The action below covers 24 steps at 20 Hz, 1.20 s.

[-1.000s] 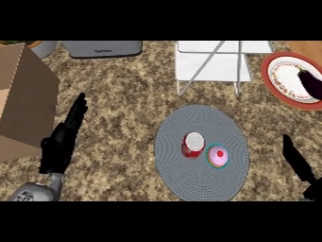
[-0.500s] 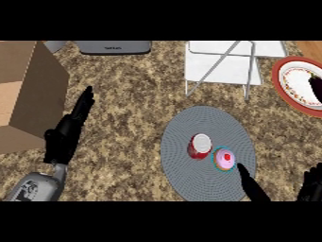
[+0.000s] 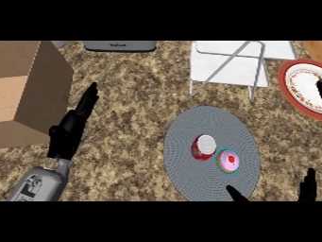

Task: Pick the can from the placemat and place it in the tiered shelf

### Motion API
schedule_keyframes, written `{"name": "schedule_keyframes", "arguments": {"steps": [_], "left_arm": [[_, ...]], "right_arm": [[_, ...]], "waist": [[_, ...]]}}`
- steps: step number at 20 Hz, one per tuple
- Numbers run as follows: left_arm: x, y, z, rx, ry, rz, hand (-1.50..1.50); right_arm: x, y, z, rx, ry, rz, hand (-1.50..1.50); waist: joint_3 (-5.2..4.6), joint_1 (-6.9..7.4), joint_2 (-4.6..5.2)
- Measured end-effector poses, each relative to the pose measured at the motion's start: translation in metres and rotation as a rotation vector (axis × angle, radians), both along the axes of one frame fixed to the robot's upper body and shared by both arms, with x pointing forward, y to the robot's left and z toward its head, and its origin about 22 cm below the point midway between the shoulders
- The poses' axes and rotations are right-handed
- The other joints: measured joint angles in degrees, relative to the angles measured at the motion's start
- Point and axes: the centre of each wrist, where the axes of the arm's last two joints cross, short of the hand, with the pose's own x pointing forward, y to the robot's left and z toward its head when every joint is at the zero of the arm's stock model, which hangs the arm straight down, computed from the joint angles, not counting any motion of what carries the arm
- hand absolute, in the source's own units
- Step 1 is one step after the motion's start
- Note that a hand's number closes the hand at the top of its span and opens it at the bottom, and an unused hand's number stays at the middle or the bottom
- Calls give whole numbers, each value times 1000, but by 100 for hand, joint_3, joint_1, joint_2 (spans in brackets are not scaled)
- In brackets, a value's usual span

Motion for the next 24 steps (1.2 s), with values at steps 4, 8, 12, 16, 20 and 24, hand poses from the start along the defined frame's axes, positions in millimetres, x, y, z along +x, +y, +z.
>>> {"name": "schedule_keyframes", "arguments": {"steps": [4, 8, 12, 16, 20, 24], "left_arm": [[1, -5, 1, 4, -5, -10, 0], [4, -8, 2, 3, -6, -19, 0], [2, -10, -1, 5, -6, -28, 0], [2, -9, -1, 1, -5, -21, 0], [4, -6, -4, -9, 0, -10, 0], [6, -3, -3, -6, 4, -9, 0]], "right_arm": [[-6, 2, 4, -18, 184, 88, -150], [-4, 4, 16, -59, 360, 139, -150], [10, 17, 42, -93, 469, 151, -150], [31, 37, 71, -148, 487, 174, -150], [47, 57, 87, -210, 463, 208, -150], [59, 67, 92, -259, 464, 223, -150]], "waist": [[-11, 52, 27], [-16, 90, 36], [-11, 125, 14], [4, 120, -11], [18, 66, -30], [25, 28, -43]]}}
